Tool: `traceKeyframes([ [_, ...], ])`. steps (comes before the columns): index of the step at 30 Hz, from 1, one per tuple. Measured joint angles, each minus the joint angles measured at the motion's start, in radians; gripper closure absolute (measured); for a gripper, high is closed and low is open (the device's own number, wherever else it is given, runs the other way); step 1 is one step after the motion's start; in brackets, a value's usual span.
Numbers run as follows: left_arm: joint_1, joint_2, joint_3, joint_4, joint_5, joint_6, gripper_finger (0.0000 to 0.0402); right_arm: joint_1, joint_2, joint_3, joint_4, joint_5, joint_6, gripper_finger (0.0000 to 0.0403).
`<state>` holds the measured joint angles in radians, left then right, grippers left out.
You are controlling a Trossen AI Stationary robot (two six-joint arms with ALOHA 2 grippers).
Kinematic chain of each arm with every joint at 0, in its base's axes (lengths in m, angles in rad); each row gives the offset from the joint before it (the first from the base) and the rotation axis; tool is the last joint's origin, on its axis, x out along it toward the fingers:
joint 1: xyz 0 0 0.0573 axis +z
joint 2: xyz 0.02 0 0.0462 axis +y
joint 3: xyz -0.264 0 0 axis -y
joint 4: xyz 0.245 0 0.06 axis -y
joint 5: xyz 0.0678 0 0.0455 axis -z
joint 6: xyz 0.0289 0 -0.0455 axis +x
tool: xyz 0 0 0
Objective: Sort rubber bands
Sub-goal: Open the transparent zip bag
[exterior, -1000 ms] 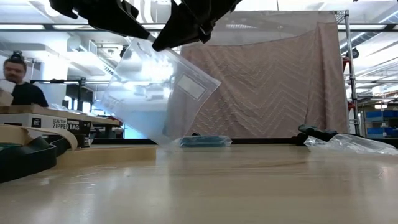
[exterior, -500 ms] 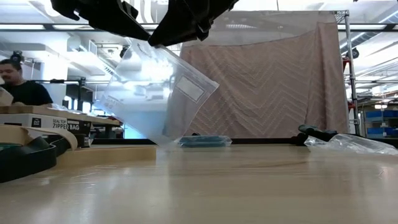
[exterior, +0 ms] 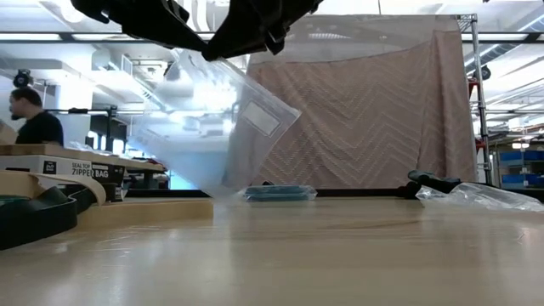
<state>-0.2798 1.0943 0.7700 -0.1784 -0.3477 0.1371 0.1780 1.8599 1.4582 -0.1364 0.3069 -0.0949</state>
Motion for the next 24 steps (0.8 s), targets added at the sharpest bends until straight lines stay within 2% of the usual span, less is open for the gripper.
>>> traceKeyframes([
  [4,0.000,-0.009,0.000,-0.009,0.007,-0.013,0.0401,0.000,0.000,0.000,-0.007,0.000,-0.001,0.0393],
  [11,-0.015,-0.095,0.000,-0.053,0.020,-0.030,0.0401,0.003,-0.017,0.002,-0.053,-0.001,0.031,0.0374],
  [15,-0.032,-0.154,-0.008,-0.103,0.017,-0.061,0.0401,0.004,-0.028,0.002,-0.133,-0.002,0.061,0.0383],
  [24,-0.034,-0.257,-0.088,-0.061,0.014,-0.045,0.0401,0.005,-0.069,-0.002,-0.382,-0.003,0.147,0.0376],
])
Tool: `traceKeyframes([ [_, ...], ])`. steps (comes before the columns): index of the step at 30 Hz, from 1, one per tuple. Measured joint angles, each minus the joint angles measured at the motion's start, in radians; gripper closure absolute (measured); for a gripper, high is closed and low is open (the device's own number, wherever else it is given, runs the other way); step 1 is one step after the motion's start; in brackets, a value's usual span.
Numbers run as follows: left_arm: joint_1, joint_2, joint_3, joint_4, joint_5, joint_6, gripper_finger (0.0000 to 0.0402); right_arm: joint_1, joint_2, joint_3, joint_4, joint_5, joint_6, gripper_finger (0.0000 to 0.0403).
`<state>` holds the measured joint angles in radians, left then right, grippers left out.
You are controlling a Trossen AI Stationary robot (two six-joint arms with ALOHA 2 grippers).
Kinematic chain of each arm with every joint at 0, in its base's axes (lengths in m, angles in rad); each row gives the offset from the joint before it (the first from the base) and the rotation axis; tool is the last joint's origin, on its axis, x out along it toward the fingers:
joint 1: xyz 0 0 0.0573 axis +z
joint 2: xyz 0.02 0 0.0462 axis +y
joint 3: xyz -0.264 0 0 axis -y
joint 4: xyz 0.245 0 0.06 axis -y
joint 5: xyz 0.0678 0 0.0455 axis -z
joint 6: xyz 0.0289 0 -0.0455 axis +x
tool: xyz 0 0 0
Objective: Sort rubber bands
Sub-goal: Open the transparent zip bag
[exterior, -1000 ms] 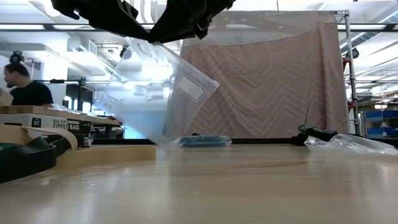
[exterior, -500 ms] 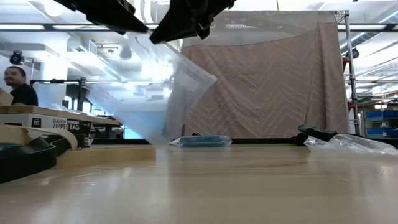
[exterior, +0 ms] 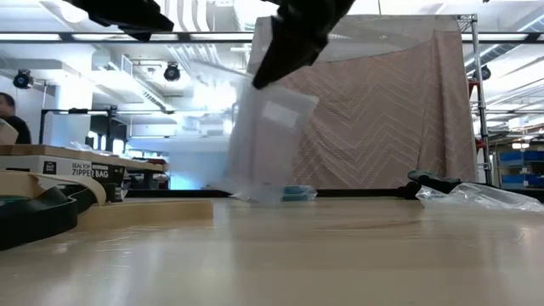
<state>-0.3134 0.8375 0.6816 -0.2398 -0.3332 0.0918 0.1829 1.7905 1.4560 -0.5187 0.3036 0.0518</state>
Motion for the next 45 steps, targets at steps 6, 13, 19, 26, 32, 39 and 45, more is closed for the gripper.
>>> traceKeyframes([
  [6,0.002,-0.015,-0.031,0.069,0.001,0.014,0.0401,0.000,-0.004,0.001,0.000,0.002,0.001,0.0382],
  [13,0.009,0.058,-0.097,0.304,0.001,0.102,0.0397,0.000,-0.005,0.002,0.035,0.002,-0.023,0.0377],
  [19,0.053,0.165,-0.049,0.333,0.003,0.051,0.0344,0.000,-0.005,0.002,0.048,-0.001,-0.028,0.0381],
  [26,0.070,0.289,0.009,0.330,0.002,0.049,0.0263,0.000,-0.005,0.002,0.091,-0.027,-0.029,0.0377],
  [32,0.071,0.316,0.017,0.326,0.003,0.049,0.0232,0.000,-0.005,0.002,0.090,-0.028,-0.027,0.0381],
  [39,0.073,0.333,0.017,0.305,0.059,0.049,0.0250,0.000,-0.005,0.002,0.090,-0.027,-0.030,0.0378],
  [45,0.088,0.340,0.021,0.307,0.060,0.059,0.0305,0.000,-0.005,0.002,0.091,-0.027,-0.039,0.0380],
])
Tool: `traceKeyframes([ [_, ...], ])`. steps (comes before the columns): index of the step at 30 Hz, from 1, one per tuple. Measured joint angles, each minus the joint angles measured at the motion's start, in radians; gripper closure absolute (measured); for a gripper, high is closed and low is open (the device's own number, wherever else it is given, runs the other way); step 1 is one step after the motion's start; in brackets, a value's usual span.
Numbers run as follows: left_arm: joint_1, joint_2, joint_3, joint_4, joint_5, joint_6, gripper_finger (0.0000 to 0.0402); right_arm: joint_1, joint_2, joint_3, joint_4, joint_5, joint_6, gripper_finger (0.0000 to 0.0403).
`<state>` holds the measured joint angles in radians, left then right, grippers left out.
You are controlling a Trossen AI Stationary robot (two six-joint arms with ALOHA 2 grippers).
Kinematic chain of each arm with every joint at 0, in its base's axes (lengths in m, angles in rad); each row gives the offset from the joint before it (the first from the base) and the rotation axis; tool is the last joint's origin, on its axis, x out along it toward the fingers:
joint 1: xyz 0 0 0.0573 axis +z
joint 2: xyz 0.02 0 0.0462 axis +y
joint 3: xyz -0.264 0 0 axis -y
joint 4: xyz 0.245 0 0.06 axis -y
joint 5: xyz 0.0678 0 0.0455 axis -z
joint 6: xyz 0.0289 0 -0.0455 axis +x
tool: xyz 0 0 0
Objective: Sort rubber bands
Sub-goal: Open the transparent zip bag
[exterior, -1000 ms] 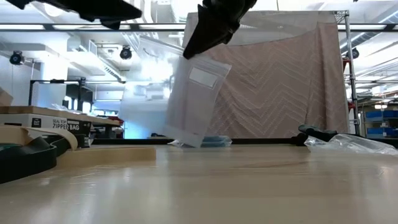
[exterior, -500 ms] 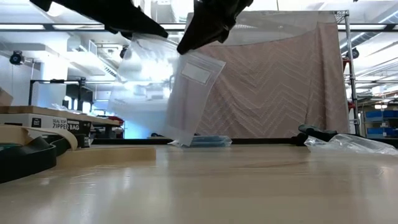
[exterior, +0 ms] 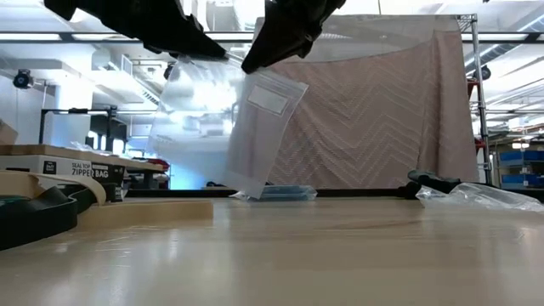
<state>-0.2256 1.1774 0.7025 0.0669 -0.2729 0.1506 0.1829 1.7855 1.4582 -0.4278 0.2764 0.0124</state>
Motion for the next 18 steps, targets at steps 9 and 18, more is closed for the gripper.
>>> traceKeyframes([
  [9,0.000,-0.013,0.000,-0.032,0.004,0.021,0.0393,0.000,-0.004,0.000,-0.012,0.001,-0.006,0.0380],
  [18,0.001,-0.068,-0.001,-0.085,0.004,0.021,0.0401,0.000,-0.043,0.003,-0.116,0.001,0.034,0.0372],
])
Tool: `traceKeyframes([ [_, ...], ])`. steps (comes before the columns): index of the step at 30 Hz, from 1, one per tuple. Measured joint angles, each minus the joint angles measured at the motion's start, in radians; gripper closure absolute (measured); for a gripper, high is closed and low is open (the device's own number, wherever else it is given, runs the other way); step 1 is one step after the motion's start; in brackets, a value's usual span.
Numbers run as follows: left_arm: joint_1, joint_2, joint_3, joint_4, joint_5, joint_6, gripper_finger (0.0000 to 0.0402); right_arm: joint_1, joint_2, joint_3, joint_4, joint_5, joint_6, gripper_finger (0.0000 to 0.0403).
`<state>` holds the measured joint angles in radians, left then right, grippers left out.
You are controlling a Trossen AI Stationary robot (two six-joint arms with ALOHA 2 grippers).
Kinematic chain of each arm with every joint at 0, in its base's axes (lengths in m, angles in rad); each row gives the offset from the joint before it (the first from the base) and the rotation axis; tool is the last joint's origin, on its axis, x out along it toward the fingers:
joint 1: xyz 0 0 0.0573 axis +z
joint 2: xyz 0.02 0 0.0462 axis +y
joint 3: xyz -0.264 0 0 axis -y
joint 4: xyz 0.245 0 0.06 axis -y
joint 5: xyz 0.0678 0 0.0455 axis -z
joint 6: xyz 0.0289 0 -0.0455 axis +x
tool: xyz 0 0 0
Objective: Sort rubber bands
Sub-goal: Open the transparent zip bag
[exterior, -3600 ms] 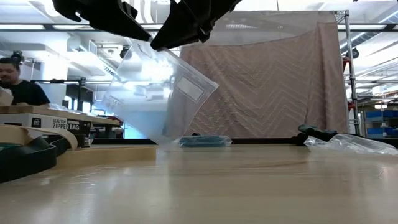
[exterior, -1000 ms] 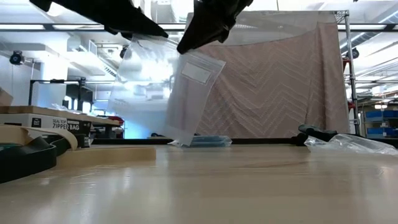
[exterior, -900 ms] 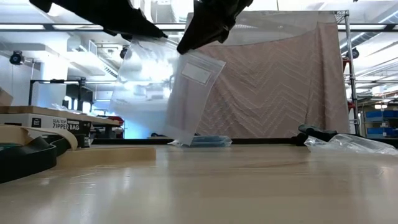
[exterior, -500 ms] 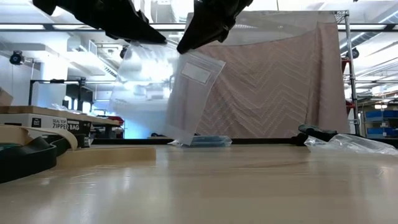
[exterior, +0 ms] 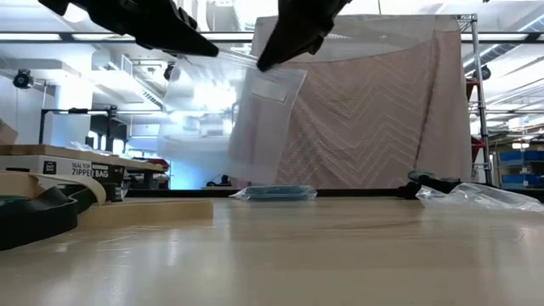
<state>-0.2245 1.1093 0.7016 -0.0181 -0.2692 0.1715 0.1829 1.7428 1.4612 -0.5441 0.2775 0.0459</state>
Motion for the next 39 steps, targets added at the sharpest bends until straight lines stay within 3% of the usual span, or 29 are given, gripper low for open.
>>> traceKeyframes([
  [12,-0.001,-0.034,-0.003,-0.067,-0.010,-0.023,0.0401,0.000,-0.023,-0.004,-0.245,-0.054,0.049,0.0367],
  [22,-0.003,-0.044,-0.003,-0.077,-0.010,-0.033,0.0402,0.005,-0.022,-0.009,-0.211,-0.049,0.055,0.0331],
  [26,-0.012,-0.067,-0.003,-0.114,-0.009,-0.045,0.0402,0.026,-0.042,-0.083,-0.173,0.040,0.060,0.0314],
  [30,-0.034,-0.105,-0.003,-0.142,-0.010,-0.059,0.0402,0.045,-0.143,-0.267,0.076,0.100,0.057,0.0300],
  [35,-0.063,-0.146,-0.003,-0.145,-0.009,-0.057,0.0402,0.055,-0.252,-0.547,0.588,0.098,-0.011,0.0286],
  [39,-0.064,-0.151,-0.003,-0.140,-0.009,-0.057,0.0402,0.055,-0.262,-0.705,0.974,0.069,-0.057,0.0283],
])
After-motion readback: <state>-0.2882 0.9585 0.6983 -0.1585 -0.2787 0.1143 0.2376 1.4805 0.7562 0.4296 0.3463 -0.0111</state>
